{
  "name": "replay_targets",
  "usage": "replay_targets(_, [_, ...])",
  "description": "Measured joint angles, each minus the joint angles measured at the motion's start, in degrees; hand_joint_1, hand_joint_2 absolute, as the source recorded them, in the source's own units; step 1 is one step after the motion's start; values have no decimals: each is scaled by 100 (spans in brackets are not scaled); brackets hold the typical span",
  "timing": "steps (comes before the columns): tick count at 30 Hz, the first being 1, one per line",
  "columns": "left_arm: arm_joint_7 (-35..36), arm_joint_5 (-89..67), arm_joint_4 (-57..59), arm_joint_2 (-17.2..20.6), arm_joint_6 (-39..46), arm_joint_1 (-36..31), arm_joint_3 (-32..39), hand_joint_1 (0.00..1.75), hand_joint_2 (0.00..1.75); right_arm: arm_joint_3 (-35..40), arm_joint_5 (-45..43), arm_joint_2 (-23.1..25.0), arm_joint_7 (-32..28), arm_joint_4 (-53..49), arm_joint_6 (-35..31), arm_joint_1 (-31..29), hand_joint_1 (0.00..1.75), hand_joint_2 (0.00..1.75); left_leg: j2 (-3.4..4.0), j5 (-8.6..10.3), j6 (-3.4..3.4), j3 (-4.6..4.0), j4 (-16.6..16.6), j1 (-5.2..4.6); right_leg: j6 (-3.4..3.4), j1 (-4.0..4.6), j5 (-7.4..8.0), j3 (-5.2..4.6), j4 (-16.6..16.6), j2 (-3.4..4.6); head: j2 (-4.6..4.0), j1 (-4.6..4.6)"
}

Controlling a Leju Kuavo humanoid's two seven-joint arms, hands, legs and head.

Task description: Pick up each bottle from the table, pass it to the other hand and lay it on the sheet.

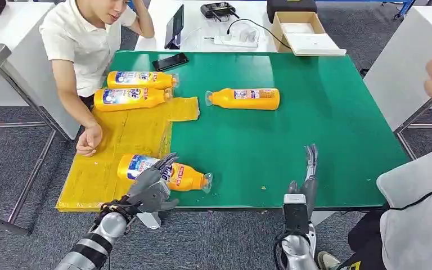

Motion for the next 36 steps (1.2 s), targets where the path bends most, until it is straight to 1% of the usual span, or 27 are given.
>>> replay_targets(6, [-170, 463, -907, -52, 761, 466, -109, 0, 175, -4, 39, -11, -2, -17, -15, 130, 0, 0, 1, -1, 1, -24, 1, -1, 1, -1, 0, -24, -1, 1, 0, 0])
replay_targets(13, [-212, 604, -1404, -103, 834, 688, -160, 0, 175, -7, 33, -7, -2, -50, -26, 212, 0, 0, 0, -2, 0, -38, 1, -2, 1, -2, 0, -36, -2, 1, 2, 2])
replay_targets(16, [-569, 1155, -1575, -153, 980, 801, -158, 0, 175, -9, -221, 2, -2, -83, 300, 234, 0, 0, 0, -2, 0, -38, 1, -1, 1, -1, 0, -35, -2, 1, 2, 2])
replay_targets(19, [-1053, 2127, -2214, -317, 1375, 1179, -142, 0, 175, -20, -902, 52, 18, -299, 1293, 399, 0, 0, 3, -3, 0, -41, 1, -1, 2, -1, -1, -40, -2, 2, 2, 2])
replay_targets(20, [-1130, 2463, -2393, -378, 1409, 1286, -140, 0, 175, -26, -951, 70, 37, -372, 1423, 458, 0, 0, -1, -3, 0, -47, 1, -1, 2, -2, -1, -42, -1, 1, 2, 0])
replay_targets(21, [-1163, 2863, -2609, -422, 1413, 1396, -136, 0, 175, -28, -880, 105, 68, -459, 1364, 500, 0, 0, -1, -3, 0, -50, 1, -1, 2, -2, -1, -46, -1, 1, 0, 2])
replay_targets(22, [-1174, 3182, -2846, -472, 1417, 1531, -127, 0, 175, -28, -767, 155, 109, -564, 1215, 541, 0, 175, 2, -6, 1, -50, 1, -1, 1, -2, -2, -47, -2, 2, 0, -2])
replay_targets(26, [-1117, 3670, -3510, -592, 1424, 1948, -120, 0, 175, 26, -469, 286, 238, -888, 615, 701, 0, 175, 0, -9, -2, -52, 1, -1, 1, -2, -5, -49, -3, 2, 2, 0])
replay_targets(29, [-1132, 3956, -3867, -651, 1352, 2160, -114, 0, 175, 292, 121, 310, 74, -1276, -315, 806, 0, 175, 1, -9, -2, -51, 1, -1, 1, -1, -4, -50, -3, 2, 0, 2])
replay_targets(32, [-1311, 4057, -4116, -697, 1336, 2301, -114, 0, 175, 454, 818, 173, 258, -1397, -704, 808, 0, 175, 2, -8, -1, -48, 1, -1, 1, -2, -4, -48, -5, 2, 0, 0])
replay_targets(34, [-1441, 4004, -4281, -708, 1380, 2383, -116, 0, 175, 479, 1128, 35, 326, -1390, -800, 806, 0, 175, -1, -8, 0, -48, 1, -2, 1, -3, -4, -46, -5, 0, 0, 2])
replay_targets(36, [-1596, 3838, -4449, -706, 1507, 2469, -120, 0, 175, 476, 1671, -101, 440, -1318, -1010, 780, 0, 175, 2, -8, 0, -48, 1, -3, 2, -5, -3, -45, -5, 1, 0, -2])
